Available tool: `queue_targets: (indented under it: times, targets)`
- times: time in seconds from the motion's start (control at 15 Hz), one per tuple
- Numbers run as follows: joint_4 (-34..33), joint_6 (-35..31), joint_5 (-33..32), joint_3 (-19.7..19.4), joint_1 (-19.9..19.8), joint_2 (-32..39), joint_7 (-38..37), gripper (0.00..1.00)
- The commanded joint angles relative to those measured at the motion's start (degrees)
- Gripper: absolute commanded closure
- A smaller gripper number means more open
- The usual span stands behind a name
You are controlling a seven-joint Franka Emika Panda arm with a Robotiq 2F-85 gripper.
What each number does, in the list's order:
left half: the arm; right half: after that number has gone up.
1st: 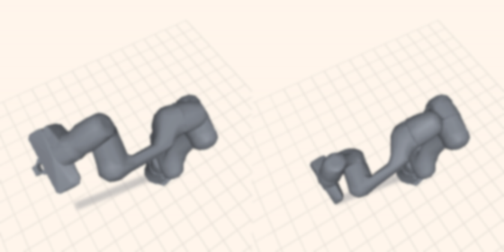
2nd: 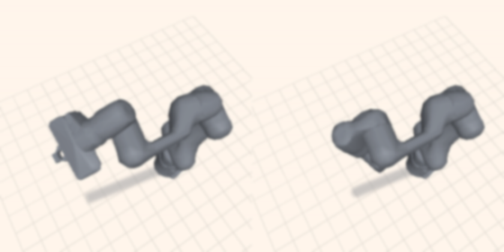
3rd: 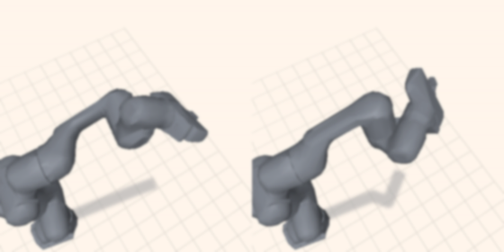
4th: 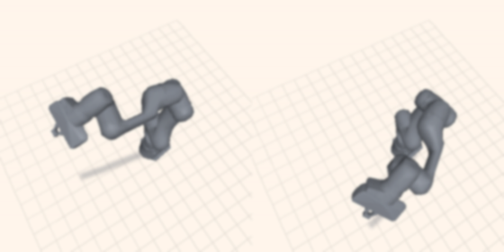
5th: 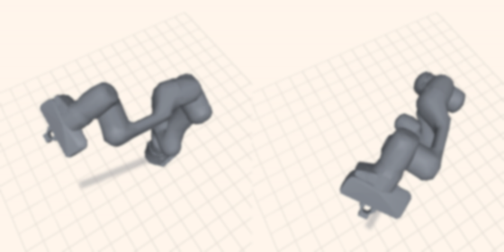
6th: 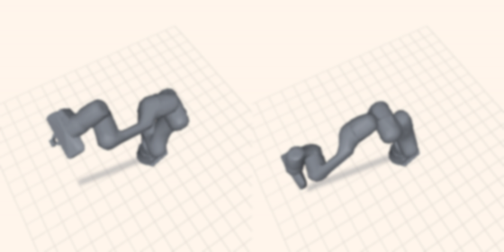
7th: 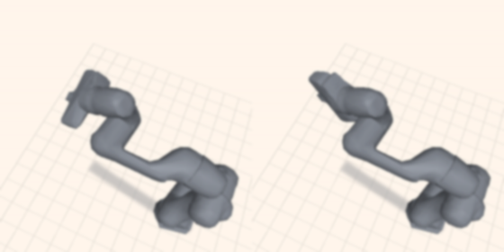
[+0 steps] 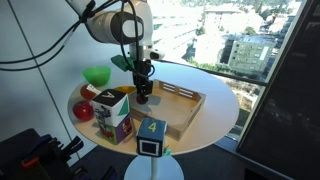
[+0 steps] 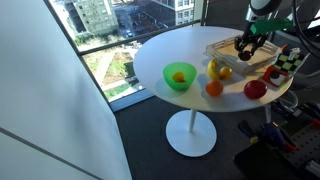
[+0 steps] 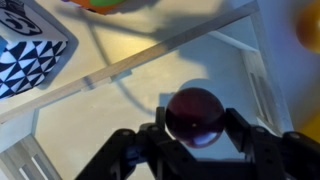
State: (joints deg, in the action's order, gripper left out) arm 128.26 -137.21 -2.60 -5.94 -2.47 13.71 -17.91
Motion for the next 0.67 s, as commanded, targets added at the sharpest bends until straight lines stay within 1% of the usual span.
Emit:
queue_targets:
  times: [0.0, 0.07, 0.13, 0.6]
  targets:
    - [0.3, -1.0, 1.4, 0.4, 0.0, -0.1, 1.3, 0.06]
    - [0.3, -1.0, 1.4, 0.5, 0.1, -0.1, 1.3, 0.01]
    - [0.2, -0.7, 1.5, 0.6, 0.1, -0.2, 1.2, 0.00]
    - [-0.2, 1.4, 1.2, 1.6, 1.0, -1.9, 1.3, 0.00]
